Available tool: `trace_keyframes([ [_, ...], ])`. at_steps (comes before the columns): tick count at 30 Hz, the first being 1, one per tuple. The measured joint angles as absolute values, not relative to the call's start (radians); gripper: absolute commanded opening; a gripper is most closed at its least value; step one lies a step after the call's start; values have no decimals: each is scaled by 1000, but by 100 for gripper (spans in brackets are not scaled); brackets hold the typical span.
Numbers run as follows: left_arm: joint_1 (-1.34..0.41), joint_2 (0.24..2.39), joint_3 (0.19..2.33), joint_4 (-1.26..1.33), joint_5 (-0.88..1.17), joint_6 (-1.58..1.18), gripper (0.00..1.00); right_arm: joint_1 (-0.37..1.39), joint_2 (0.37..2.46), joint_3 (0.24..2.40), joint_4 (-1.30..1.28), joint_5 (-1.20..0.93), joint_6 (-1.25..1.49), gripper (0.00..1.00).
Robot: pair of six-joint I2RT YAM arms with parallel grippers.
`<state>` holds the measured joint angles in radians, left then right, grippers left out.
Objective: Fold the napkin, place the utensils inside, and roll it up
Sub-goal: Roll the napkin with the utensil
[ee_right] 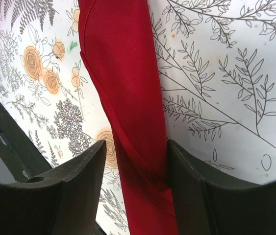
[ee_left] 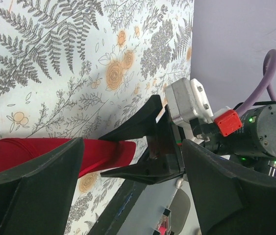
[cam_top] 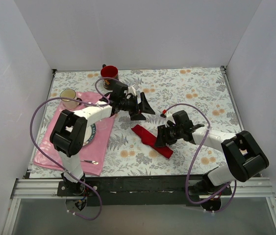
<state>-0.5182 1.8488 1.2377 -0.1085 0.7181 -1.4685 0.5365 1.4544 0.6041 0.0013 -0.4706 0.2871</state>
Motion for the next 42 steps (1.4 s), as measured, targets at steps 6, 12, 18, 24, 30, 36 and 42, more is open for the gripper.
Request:
trace_keyframes([
  [6, -510, 1833, 1207, -129, 719, -1456, 81, 537, 1442, 594, -7, -471, 281, 59],
  [12, -501, 1814, 1190, -147, 718, -1446, 81, 538, 1426, 554, 52, -473, 282, 56],
  [18, -499, 1785, 1143, -120, 743, -1463, 80, 545, 1401, 519, 92, -455, 281, 45],
  [24, -500, 1783, 1081, -96, 761, -1492, 80, 570, 1388, 479, 158, -416, 300, 37],
  [30, -499, 1769, 1079, -89, 768, -1500, 80, 643, 1341, 434, 213, -300, 340, 50],
  [36, -499, 1757, 1079, -83, 771, -1502, 80, 726, 1315, 458, 167, -190, 336, 67],
  [42, -488, 1702, 1079, -107, 769, -1503, 80, 755, 1339, 553, 25, -79, 269, 84],
])
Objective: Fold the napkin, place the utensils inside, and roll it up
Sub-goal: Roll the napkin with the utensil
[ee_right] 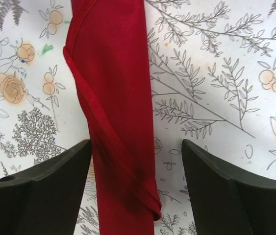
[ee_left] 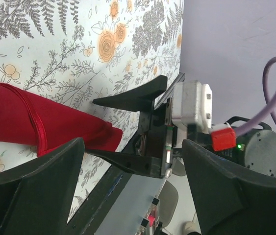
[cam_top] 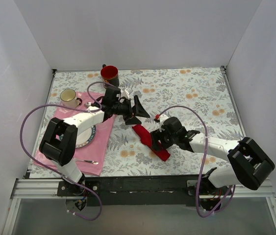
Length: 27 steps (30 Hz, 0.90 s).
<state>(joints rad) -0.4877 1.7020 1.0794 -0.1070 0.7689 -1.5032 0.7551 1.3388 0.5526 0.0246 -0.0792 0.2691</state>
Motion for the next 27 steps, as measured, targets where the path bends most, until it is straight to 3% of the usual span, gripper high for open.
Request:
trace_keyframes([
  [11, -413, 1572, 1090, -171, 748, -1488, 80, 767, 1504, 791, -68, -59, 167, 86],
  [21, -381, 1555, 1090, -190, 749, -1481, 80, 831, 1638, 865, -69, -9, 113, 83],
  [25, -375, 1555, 1090, -191, 751, -1481, 80, 848, 1661, 880, -61, 35, 99, 67],
  [27, -371, 1555, 1090, -192, 752, -1480, 80, 852, 1673, 884, -49, 69, 97, 64],
])
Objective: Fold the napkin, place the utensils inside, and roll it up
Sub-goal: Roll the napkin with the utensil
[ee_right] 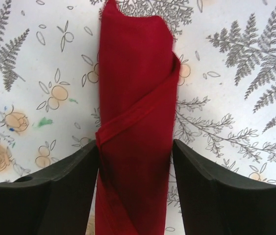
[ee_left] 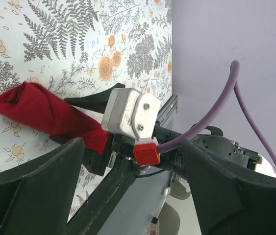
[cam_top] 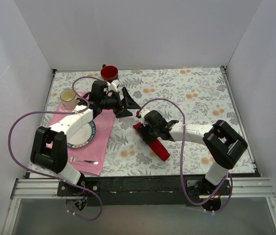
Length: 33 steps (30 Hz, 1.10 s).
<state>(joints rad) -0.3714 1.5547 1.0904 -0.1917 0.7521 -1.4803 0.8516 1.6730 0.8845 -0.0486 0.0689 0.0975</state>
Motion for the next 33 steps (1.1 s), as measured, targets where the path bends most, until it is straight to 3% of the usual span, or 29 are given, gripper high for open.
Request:
trace_keyframes([
  [6, -361, 1555, 1090, -191, 763, -1480, 80, 864, 1694, 892, -20, 182, 107, 51],
  [19, -355, 1568, 1100, -174, 797, -1481, 80, 795, 1836, 1057, -54, 458, 131, 50],
  [33, -343, 1584, 1087, -107, 857, -1516, 80, 390, 2242, 1684, -281, 495, -27, 50],
])
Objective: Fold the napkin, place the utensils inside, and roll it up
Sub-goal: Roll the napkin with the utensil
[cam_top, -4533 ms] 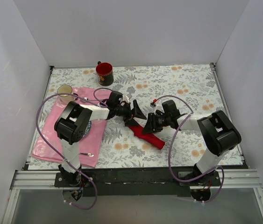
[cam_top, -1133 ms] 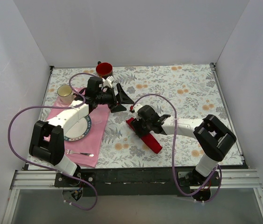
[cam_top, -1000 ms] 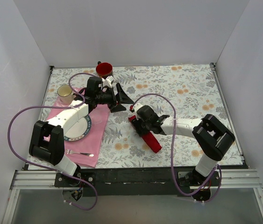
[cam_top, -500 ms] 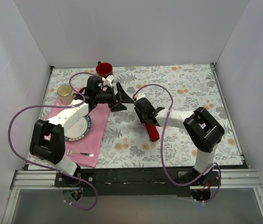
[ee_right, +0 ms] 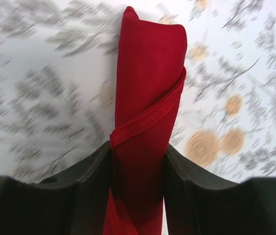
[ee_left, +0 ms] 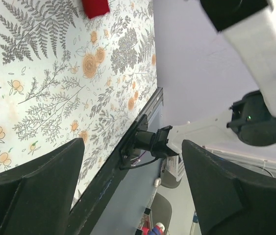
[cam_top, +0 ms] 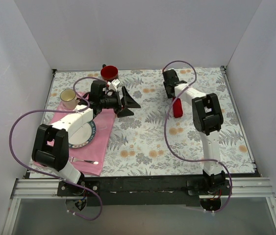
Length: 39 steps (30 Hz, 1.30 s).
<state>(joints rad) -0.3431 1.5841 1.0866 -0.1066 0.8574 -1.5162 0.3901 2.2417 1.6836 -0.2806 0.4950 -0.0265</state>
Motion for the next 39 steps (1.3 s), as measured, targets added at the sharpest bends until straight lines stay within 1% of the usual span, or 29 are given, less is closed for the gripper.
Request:
trace_keyframes([
  [5, -343, 1584, 1036, -97, 873, -1528, 80, 302, 2374, 1906, -352, 480, -105, 50],
  [8, -343, 1581, 1009, -96, 878, -1531, 80, 277, 2439, 2018, -373, 464, -138, 51],
  [9, -343, 1581, 1003, -97, 878, -1533, 80, 272, 2454, 2042, -374, 460, -147, 57],
  [11, -343, 1578, 995, -97, 879, -1534, 80, 268, 2469, 2071, -381, 447, -163, 61],
  [12, -343, 1574, 992, -97, 879, -1535, 80, 268, 2472, 2079, -387, 443, -167, 68],
  [14, -343, 1565, 988, -97, 879, -1537, 80, 269, 2476, 2091, -390, 436, -176, 75],
  [15, -343, 1560, 988, -98, 879, -1538, 80, 270, 2478, 2099, -393, 435, -185, 83],
  [18, -343, 1542, 988, -98, 879, -1537, 80, 270, 2479, 2115, -403, 422, -195, 92],
  [21, -343, 1526, 988, -104, 878, -1537, 80, 270, 2479, 2139, -446, 403, -198, 95],
  [26, -343, 1502, 989, -123, 868, -1529, 80, 282, 2458, 2202, -559, 397, -170, 97],
  [30, -343, 1483, 1000, -139, 851, -1526, 81, 337, 2292, 2132, -663, 441, -122, 99],
  [34, -343, 1457, 1032, -149, 828, -1526, 84, 474, 2005, 2014, -744, 488, -26, 99],
  [36, -343, 1435, 1051, -142, 814, -1526, 86, 565, 1830, 1902, -754, 506, 20, 99],
  [39, -343, 1381, 1065, -118, 791, -1530, 88, 698, 1547, 1650, -727, 500, 77, 99],
])
